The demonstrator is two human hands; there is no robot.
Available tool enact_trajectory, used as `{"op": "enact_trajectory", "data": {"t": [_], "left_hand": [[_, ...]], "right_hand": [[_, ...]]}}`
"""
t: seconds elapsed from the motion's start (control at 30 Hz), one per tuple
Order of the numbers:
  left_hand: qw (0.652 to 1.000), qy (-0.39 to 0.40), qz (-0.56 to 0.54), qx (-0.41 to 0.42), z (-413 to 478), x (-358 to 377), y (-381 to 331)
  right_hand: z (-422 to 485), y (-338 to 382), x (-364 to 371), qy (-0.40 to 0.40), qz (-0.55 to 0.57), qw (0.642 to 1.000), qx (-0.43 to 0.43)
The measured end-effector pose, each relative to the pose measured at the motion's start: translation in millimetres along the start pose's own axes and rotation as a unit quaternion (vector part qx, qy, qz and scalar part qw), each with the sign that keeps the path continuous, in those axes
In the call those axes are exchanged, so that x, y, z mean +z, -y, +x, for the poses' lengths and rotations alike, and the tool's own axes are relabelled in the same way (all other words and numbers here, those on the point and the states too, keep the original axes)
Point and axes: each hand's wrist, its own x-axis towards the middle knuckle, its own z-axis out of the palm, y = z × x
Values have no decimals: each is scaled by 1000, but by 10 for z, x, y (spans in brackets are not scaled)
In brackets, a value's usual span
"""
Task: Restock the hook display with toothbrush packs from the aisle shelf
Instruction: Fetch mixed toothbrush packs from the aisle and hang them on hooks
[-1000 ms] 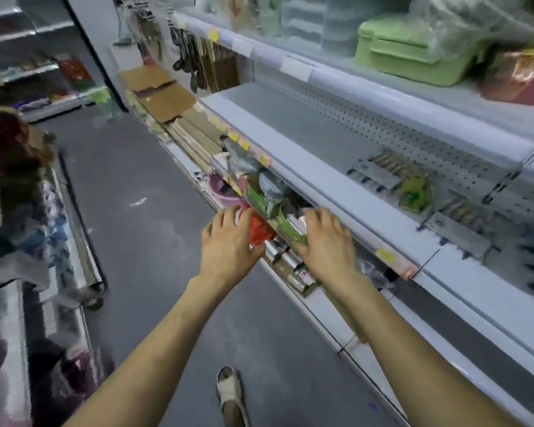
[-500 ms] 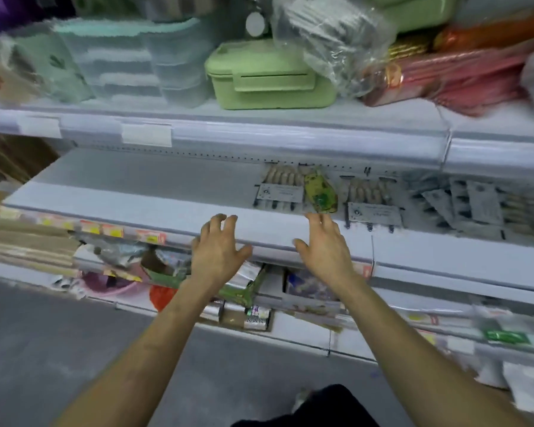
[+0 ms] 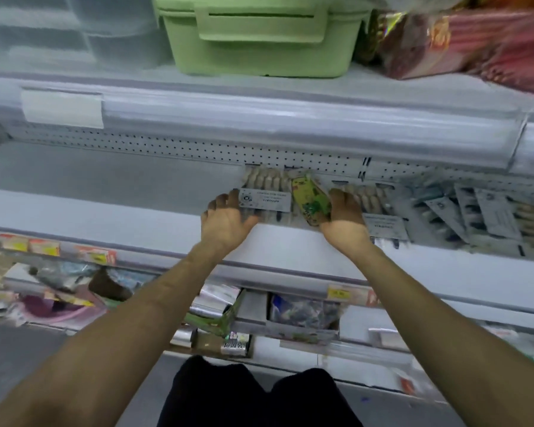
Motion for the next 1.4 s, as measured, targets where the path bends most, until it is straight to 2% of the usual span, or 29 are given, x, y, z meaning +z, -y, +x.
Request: {"op": "enact_trajectory", "data": {"t": [0.13,0.27,0.43,0.53,0.63,0.73,0.8,0.9,1.0,1.17,1.3,1.4], "left_hand": [[1000,20,-11,-19,237,150,80],[1000,0,-15,-10,382,287,104],[990,10,-126,-60,502,275,55],[960,18,-261,-99,565,239,110],[900,0,-423,-109,515,146,116],[850,-8,-510,-135,533,79,92],[840,5,-518,-162,570,75,115],[828,71,-530,-170,560,42,163],[808,111,-553,-169,477,-87,150],[796,160,-546,-205,385,-251,156],[799,135,-536,-237,184,-290,108],[817,48,-524,-237,-28,-389,56]], "right_hand": [[176,40,183,12,-31,999,27],[261,17,333,-12,-52,998,34],[370,28,384,-23,-31,996,75],[425,59,374,-7,-13,994,104],[454,45,352,-5,2,993,120],[475,16,325,-35,61,990,120],[486,-10,304,-56,136,983,113],[484,-36,247,-73,248,958,126],[443,7,135,-35,321,932,164],[248,104,-110,59,297,939,165],[67,158,-184,71,375,905,186],[-110,174,-229,69,432,865,245]]}}
